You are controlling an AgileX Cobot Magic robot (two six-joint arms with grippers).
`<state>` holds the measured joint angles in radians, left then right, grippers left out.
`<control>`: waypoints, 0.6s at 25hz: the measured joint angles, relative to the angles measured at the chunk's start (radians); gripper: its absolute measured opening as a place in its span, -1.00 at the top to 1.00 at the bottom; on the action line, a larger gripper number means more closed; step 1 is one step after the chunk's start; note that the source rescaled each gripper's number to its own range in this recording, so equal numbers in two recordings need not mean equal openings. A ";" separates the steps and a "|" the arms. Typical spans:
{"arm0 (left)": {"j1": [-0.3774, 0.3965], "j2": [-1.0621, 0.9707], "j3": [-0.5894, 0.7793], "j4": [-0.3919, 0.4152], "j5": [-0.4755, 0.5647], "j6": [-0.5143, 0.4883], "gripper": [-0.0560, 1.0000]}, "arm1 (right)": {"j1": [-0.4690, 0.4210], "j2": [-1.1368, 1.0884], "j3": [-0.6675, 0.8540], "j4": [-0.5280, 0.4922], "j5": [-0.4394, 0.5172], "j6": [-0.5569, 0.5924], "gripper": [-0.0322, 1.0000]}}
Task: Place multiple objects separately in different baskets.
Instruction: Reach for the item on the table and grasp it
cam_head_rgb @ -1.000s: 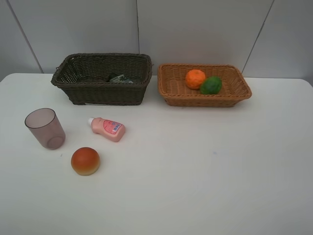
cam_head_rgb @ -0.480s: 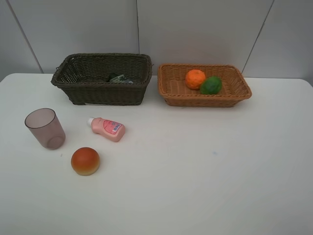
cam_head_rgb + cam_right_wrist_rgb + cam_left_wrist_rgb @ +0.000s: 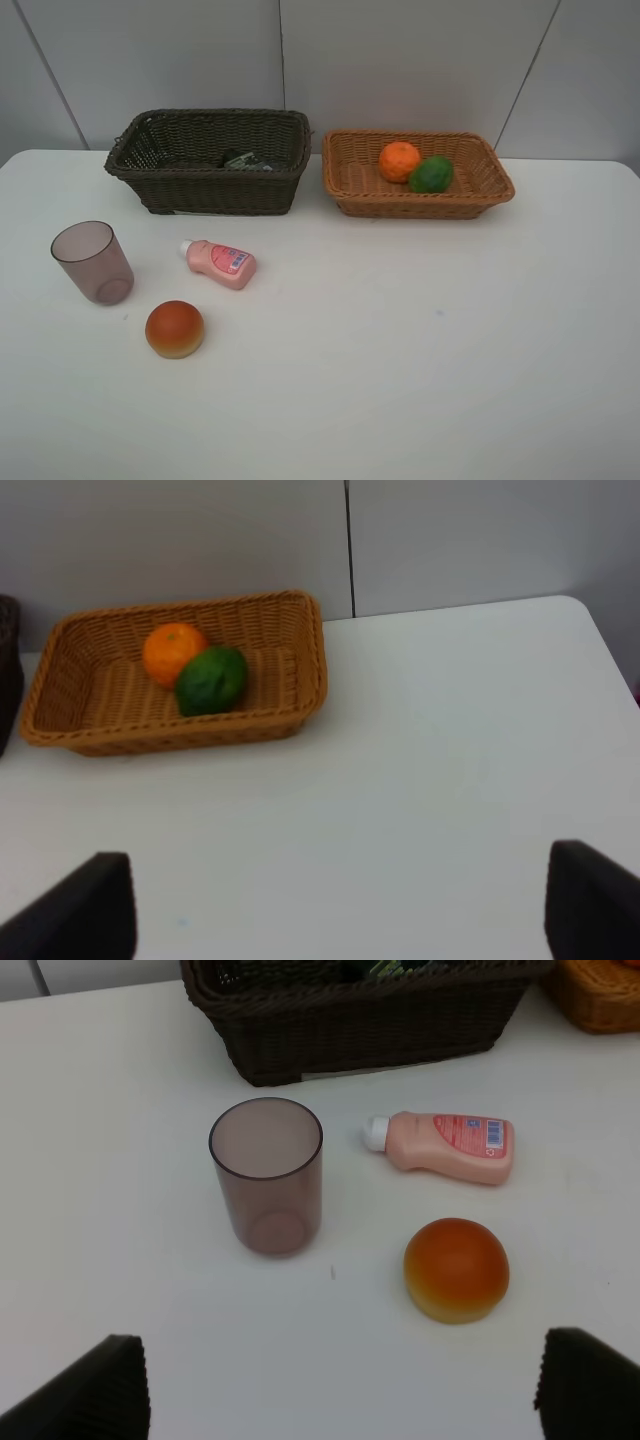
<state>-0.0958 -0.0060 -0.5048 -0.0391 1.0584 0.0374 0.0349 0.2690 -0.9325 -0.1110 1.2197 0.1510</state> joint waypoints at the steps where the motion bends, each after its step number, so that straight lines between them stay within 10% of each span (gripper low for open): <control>1: 0.000 0.000 0.000 0.000 0.000 0.000 -1.00 | 0.000 -0.027 0.026 0.000 -0.001 -0.013 -0.28; 15: 0.000 0.000 0.000 0.000 0.000 0.000 -1.00 | 0.000 -0.272 0.408 0.038 -0.143 -0.091 -0.28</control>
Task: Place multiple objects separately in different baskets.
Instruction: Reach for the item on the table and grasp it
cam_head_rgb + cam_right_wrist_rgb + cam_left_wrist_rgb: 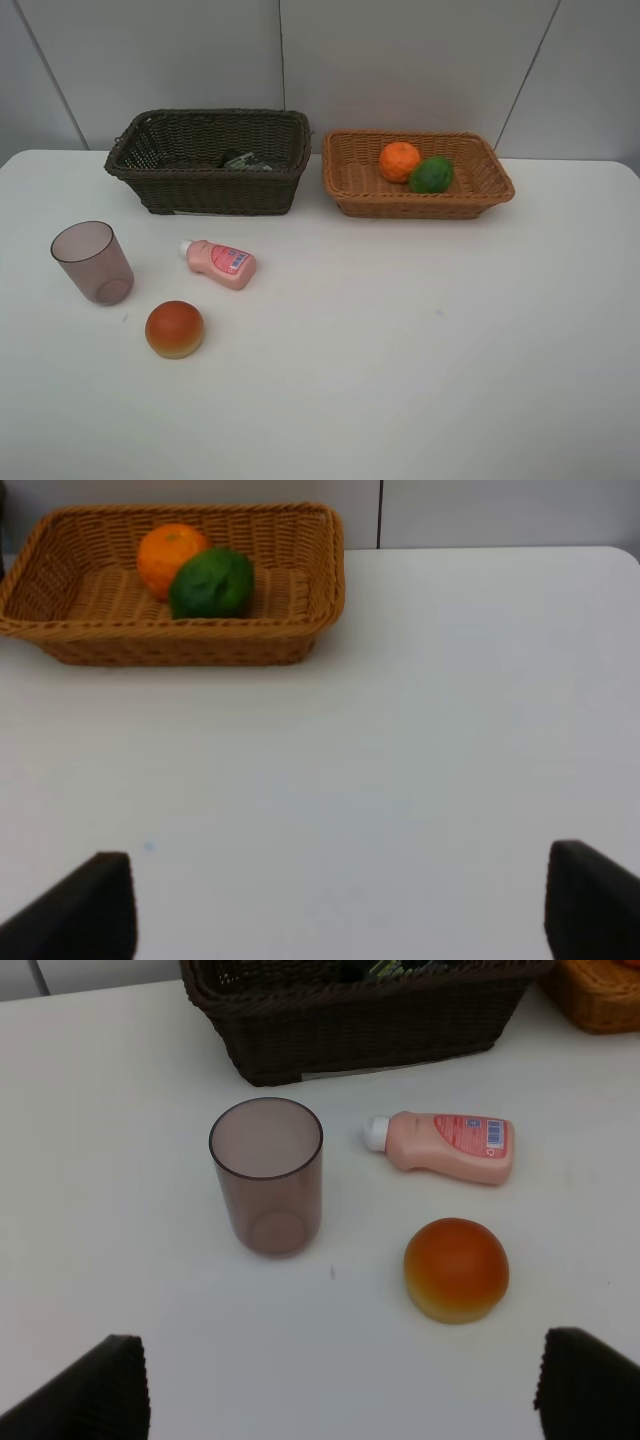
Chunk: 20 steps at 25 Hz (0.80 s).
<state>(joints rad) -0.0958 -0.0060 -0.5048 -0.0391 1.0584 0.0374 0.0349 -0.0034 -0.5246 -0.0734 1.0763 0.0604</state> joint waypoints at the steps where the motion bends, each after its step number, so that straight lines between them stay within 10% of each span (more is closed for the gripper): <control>1: 0.000 0.000 0.000 0.000 0.000 0.000 -1.00 | 0.000 0.000 0.000 0.000 -0.005 0.000 -0.28; 20: 0.000 0.000 0.000 0.000 0.000 0.000 -1.00 | 0.000 0.000 0.000 0.010 -0.009 0.000 -0.28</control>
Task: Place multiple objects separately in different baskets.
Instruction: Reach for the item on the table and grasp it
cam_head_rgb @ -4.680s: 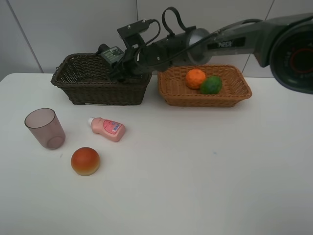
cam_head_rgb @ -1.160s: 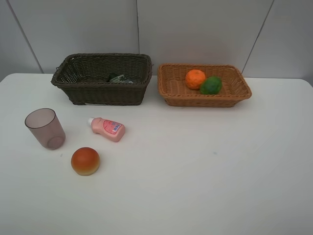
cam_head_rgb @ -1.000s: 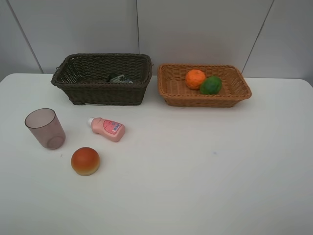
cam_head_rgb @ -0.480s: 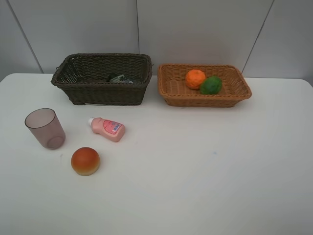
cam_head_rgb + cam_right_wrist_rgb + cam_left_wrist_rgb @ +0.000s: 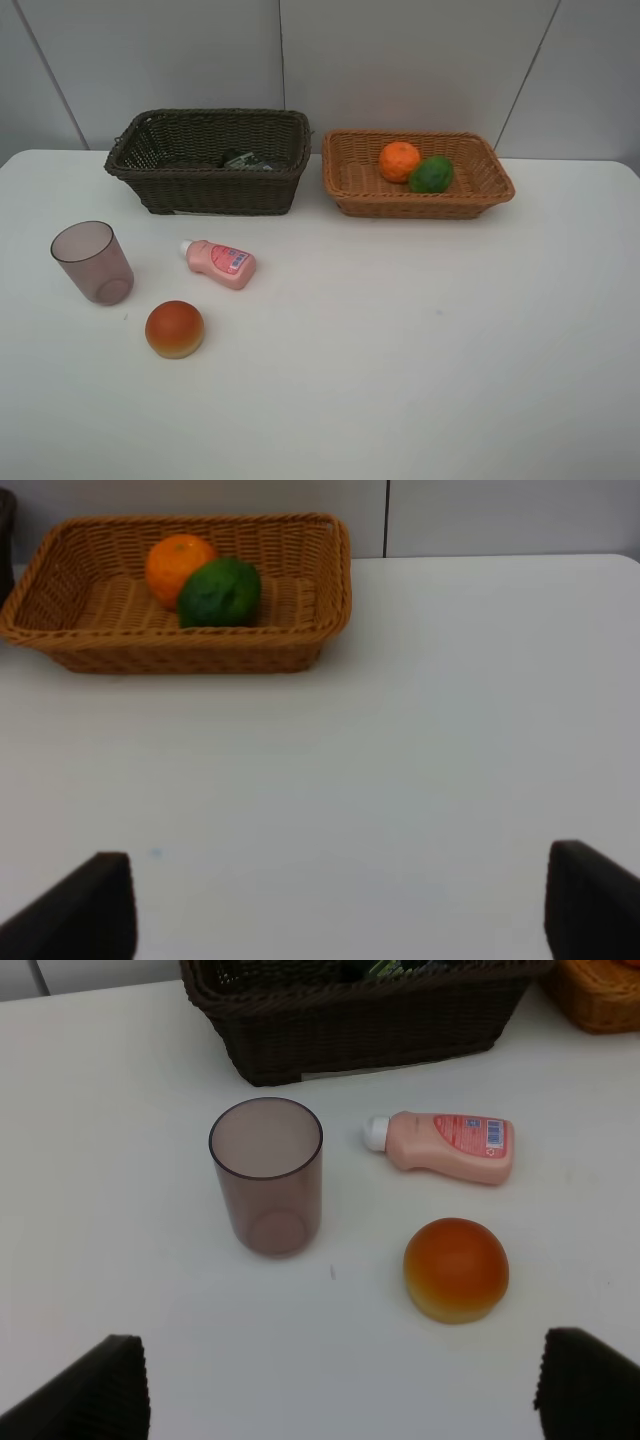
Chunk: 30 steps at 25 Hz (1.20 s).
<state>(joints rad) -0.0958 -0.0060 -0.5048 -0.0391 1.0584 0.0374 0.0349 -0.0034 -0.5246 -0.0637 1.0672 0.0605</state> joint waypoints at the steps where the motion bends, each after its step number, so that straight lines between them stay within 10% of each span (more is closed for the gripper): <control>1: 0.000 0.000 0.000 0.000 0.000 0.000 -1.00 | 0.000 0.000 0.000 0.000 0.000 0.000 -0.28; 30: 0.000 0.271 -0.072 0.000 -0.092 0.000 -1.00 | 0.000 0.000 0.002 0.000 -0.004 0.000 -0.28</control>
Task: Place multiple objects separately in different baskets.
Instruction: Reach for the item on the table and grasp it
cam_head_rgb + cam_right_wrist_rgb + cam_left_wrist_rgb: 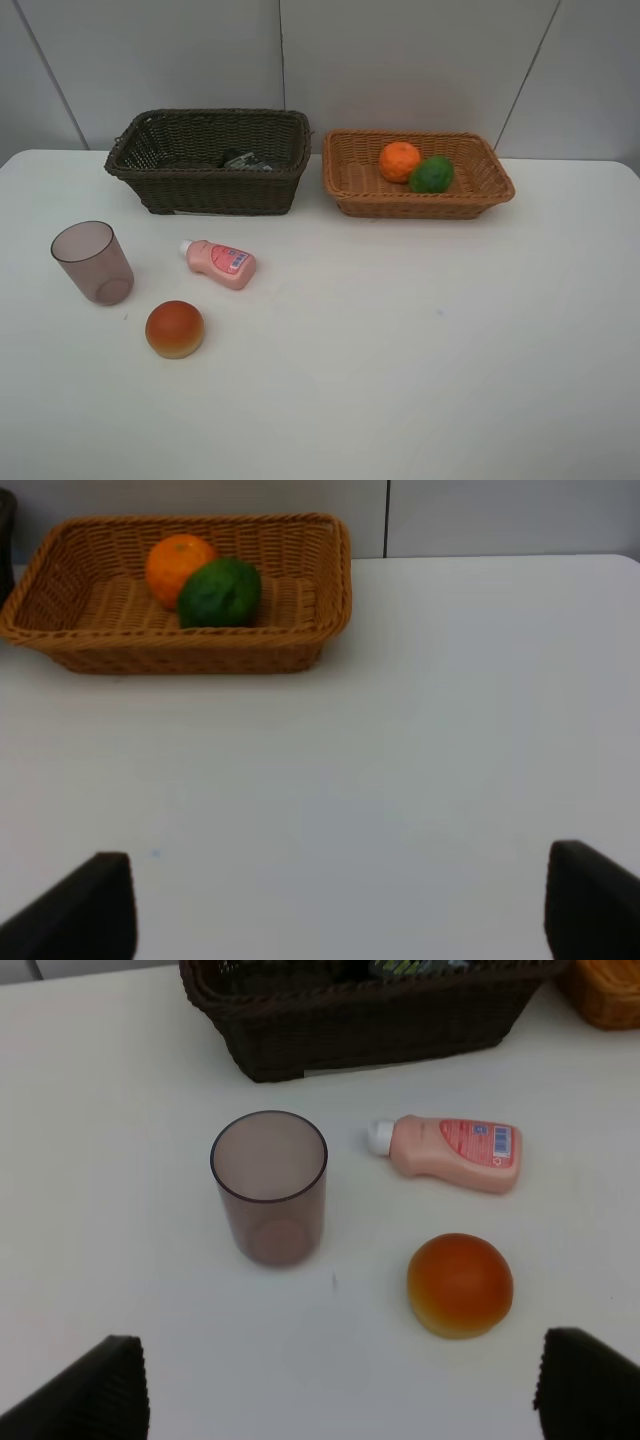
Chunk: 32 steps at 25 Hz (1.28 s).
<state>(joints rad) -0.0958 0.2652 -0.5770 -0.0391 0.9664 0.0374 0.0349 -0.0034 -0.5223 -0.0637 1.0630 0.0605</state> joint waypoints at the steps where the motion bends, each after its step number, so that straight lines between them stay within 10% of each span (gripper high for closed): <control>1: 0.000 0.053 -0.015 0.000 -0.007 0.000 -1.00 | 0.000 0.000 0.000 0.000 0.000 0.000 -0.28; 16: -0.012 0.882 -0.299 -0.020 -0.132 0.030 -1.00 | 0.000 0.000 0.000 0.000 -0.001 0.000 -0.28; 32: -0.123 1.309 -0.351 0.063 -0.243 0.025 -1.00 | 0.000 0.000 0.000 0.000 -0.001 0.000 -0.28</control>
<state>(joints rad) -0.2186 1.5741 -0.9279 0.0240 0.7238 0.0628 0.0349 -0.0034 -0.5223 -0.0637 1.0618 0.0605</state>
